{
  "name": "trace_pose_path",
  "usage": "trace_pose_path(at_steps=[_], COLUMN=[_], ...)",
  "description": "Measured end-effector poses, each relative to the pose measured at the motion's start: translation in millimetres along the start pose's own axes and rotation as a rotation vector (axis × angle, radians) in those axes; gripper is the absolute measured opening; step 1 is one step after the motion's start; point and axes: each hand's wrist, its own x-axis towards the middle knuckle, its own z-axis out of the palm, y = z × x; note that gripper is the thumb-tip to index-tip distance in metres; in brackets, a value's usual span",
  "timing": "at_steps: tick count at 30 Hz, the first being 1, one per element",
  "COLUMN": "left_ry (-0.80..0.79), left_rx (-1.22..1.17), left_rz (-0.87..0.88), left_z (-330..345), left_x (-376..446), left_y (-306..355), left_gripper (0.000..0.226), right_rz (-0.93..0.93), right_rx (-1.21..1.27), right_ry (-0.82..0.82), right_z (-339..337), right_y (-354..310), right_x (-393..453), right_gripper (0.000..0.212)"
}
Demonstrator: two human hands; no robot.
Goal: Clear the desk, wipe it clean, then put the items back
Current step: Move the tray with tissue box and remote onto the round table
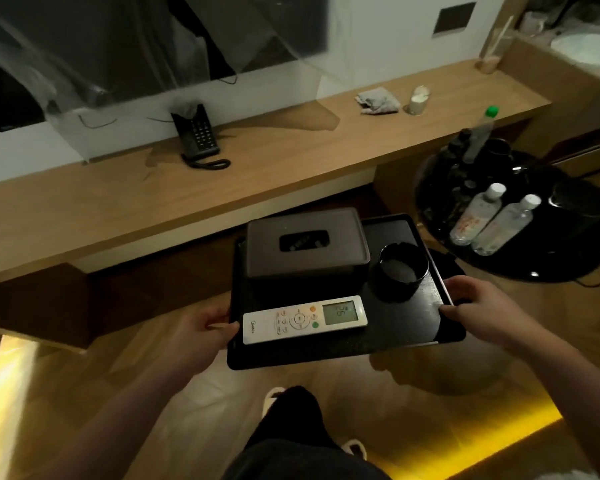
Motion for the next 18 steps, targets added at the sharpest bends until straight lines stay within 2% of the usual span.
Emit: trace_pose_path(at_steps=[8, 18], left_ry=[0.017, -0.017], left_rx=[0.059, 0.026], left_rz=[0.092, 0.171], left_z=[72, 149], left_x=[21, 87], left_y=[78, 194], left_gripper=[0.028, 0.030], right_rz=[-0.030, -0.027], right_rx=[0.071, 0.053], right_ry=[0.088, 0.159], right_z=[-85, -193], right_y=[37, 50], right_x=[19, 82], right_gripper=[0.029, 0.043])
